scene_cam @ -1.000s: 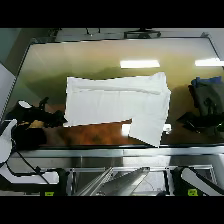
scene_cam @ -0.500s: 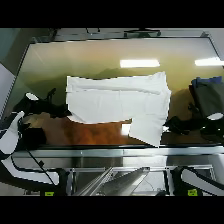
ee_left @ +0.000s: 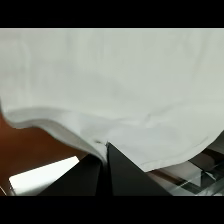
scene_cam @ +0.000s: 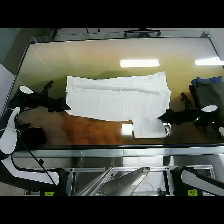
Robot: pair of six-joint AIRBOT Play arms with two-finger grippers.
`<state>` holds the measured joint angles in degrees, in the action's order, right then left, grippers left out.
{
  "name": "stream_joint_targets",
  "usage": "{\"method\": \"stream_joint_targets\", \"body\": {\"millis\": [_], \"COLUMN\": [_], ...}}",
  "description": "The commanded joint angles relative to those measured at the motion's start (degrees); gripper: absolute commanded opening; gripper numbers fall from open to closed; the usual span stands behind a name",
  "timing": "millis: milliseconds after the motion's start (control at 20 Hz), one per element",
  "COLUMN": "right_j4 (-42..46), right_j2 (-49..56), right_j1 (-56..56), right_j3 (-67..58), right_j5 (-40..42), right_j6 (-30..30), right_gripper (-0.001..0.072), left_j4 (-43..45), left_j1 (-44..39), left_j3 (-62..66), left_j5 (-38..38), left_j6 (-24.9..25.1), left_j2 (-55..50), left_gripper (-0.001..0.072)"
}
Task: Fold the shirts.
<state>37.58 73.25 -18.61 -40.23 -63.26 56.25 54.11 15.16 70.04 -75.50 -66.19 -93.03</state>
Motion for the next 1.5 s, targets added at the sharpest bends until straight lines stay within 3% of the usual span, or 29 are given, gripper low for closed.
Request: {"method": "stream_joint_targets", "body": {"millis": [0,250,500,650,1050,1100,1150,1200,1250,1300,1450], "right_j4": [-2.1,-4.2,-4.3,-4.2,-4.2,-4.2,-4.2,-3.9,-2.9,-1.2,4.1], "right_j2": [-3.5,3.3,18.2,25.9,37.5,37.2,36.7,35.9,34.9,34.4,34.9], "right_j1": [-2.1,1.6,5.8,7.2,7.3,7.1,6.7,5.9,4.7,3.5,-1.1], "right_j3": [-9.5,-24.7,-38.6,-43.0,-44.6,-45.0,-46.0,-47.6,-49.5,-51.3,-54.2], "right_j5": [-1.3,4.4,9.0,13.6,13.9,13.6,12.0,9.4,7.0,6.1,5.7], "right_j6": [-0.5,-1.0,-3.2,-4.1,-7.0,-7.0,-7.0,-7.0,-6.9,-5.6,4.3], "right_gripper": [0.0019,0.0019,0.0019,0.002,0.0021,0.0087,0.0317,0.0524,0.0614,0.0649,0.0649], "left_j4": [-0.3,-0.1,-0.2,-0.2,-0.2,-0.2,-0.3,-0.3,-0.1,-0.2,-0.2], "left_j1": [1.7,0.6,-1.3,-2.5,-2.7,-2.6,-2.2,-2.0,-1.6,-1.1,1.0], "left_j3": [3.7,12.9,25.8,33.5,46.9,46.6,47.0,47.8,48.5,48.5,45.9], "left_j5": [-4.2,-3.9,-2.9,-0.8,-2.1,-2.2,-3.3,-5.4,-6.9,-7.5,-4.1], "left_j6": [-0.9,-2.4,-3.7,-3.8,-5.4,-5.5,-5.5,-5.5,-5.5,-5.4,-5.4], "left_j2": [0.0,-1.8,-13.1,-20.7,-34.6,-34.5,-34.2,-33.6,-32.4,-30.6,-23.9], "left_gripper": [0.0029,0.003,0.003,0.0029,0.0031,0.0031,0.0033,0.0089,0.0255,0.0288,0.0288]}}
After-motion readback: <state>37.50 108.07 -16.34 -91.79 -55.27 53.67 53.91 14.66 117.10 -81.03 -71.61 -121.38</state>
